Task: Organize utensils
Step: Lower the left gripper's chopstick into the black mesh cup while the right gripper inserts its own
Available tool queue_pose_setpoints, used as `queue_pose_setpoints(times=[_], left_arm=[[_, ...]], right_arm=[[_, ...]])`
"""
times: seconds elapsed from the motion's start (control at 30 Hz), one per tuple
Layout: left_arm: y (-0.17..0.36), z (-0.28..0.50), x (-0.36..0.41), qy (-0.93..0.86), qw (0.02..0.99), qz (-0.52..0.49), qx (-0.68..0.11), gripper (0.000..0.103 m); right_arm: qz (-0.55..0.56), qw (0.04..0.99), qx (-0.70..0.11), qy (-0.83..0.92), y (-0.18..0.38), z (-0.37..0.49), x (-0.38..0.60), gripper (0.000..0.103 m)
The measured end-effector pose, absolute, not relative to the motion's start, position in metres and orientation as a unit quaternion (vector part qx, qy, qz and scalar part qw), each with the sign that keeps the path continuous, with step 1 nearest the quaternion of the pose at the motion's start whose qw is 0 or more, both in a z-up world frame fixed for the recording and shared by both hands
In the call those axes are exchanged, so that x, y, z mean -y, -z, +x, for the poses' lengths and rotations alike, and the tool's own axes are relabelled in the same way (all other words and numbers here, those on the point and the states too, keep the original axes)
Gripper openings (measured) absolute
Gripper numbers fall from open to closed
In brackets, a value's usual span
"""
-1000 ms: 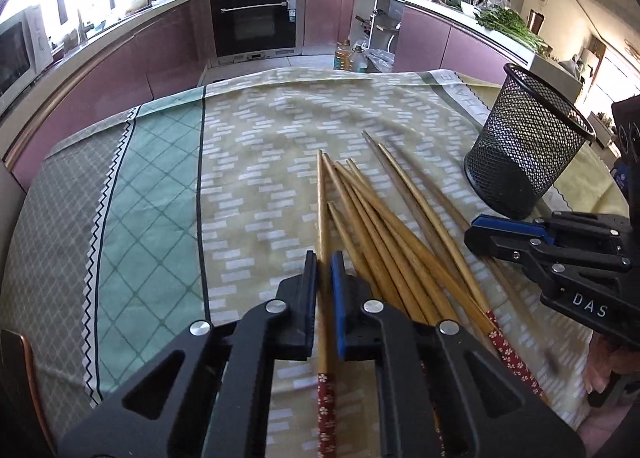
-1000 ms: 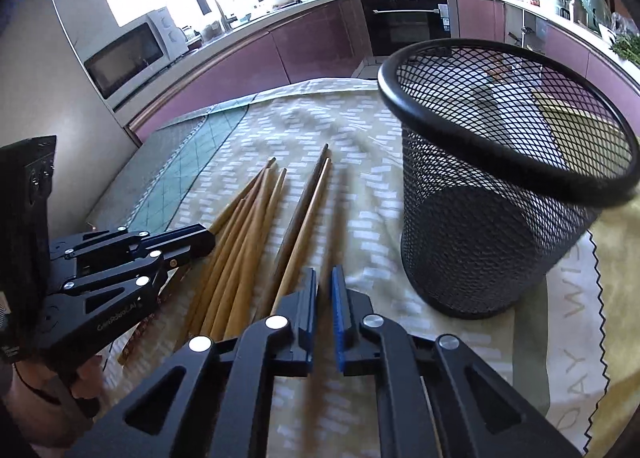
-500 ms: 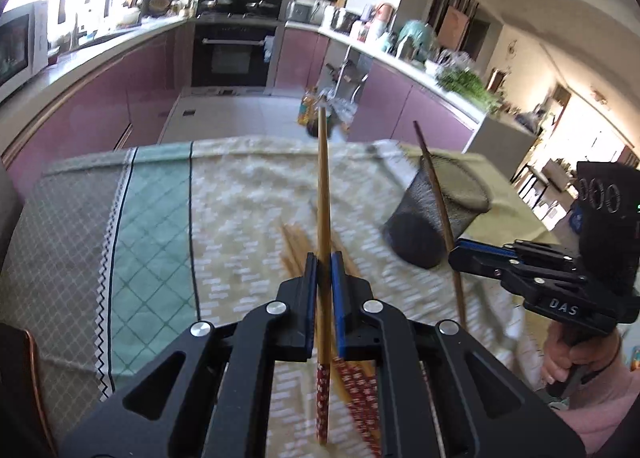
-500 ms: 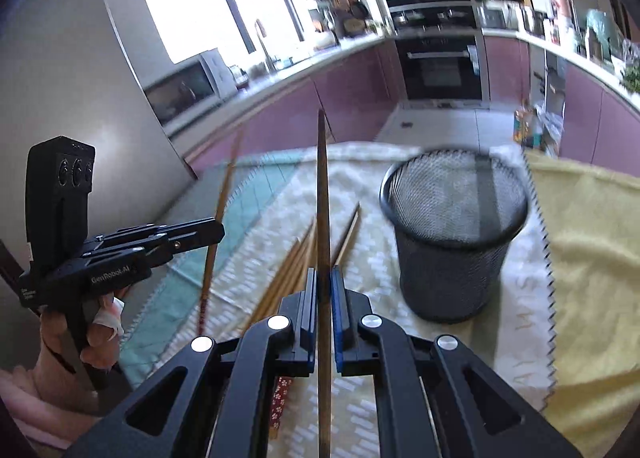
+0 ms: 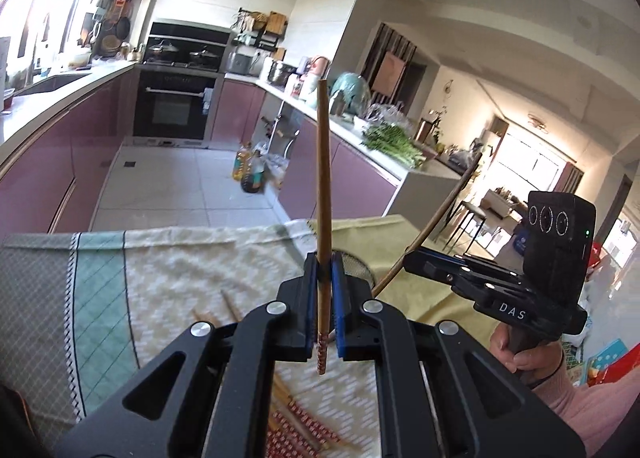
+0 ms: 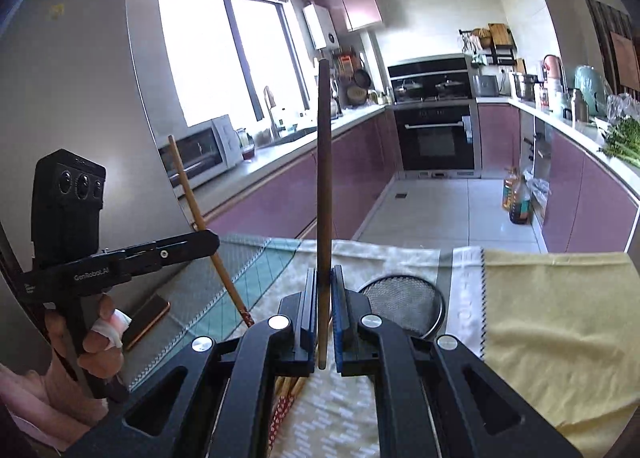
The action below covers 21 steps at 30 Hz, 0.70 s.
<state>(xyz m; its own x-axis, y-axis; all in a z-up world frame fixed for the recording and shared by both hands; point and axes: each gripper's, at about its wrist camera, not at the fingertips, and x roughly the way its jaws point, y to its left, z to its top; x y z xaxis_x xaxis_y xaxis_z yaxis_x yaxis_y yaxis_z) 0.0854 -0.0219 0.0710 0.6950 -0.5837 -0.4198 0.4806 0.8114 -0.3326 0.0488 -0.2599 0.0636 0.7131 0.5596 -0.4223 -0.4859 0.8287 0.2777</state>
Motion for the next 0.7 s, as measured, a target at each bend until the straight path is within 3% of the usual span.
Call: queue_pose_setpoints(times=[0.4, 0.7], left_arm=[[-0.116, 0.117, 0.072, 0.307, 0.920, -0.082, -0.227, 0.008], [-0.068, 0.144, 0.114, 0.294, 0.905, -0.030, -0.305, 0.008]], right_arm=[[0.053, 0.944, -0.209, -0.249, -0.094, 0.063, 0.283, 0.006], [0.037, 0.916, -0.307, -0.255, -0.054, 0.101, 0.276, 0.006]])
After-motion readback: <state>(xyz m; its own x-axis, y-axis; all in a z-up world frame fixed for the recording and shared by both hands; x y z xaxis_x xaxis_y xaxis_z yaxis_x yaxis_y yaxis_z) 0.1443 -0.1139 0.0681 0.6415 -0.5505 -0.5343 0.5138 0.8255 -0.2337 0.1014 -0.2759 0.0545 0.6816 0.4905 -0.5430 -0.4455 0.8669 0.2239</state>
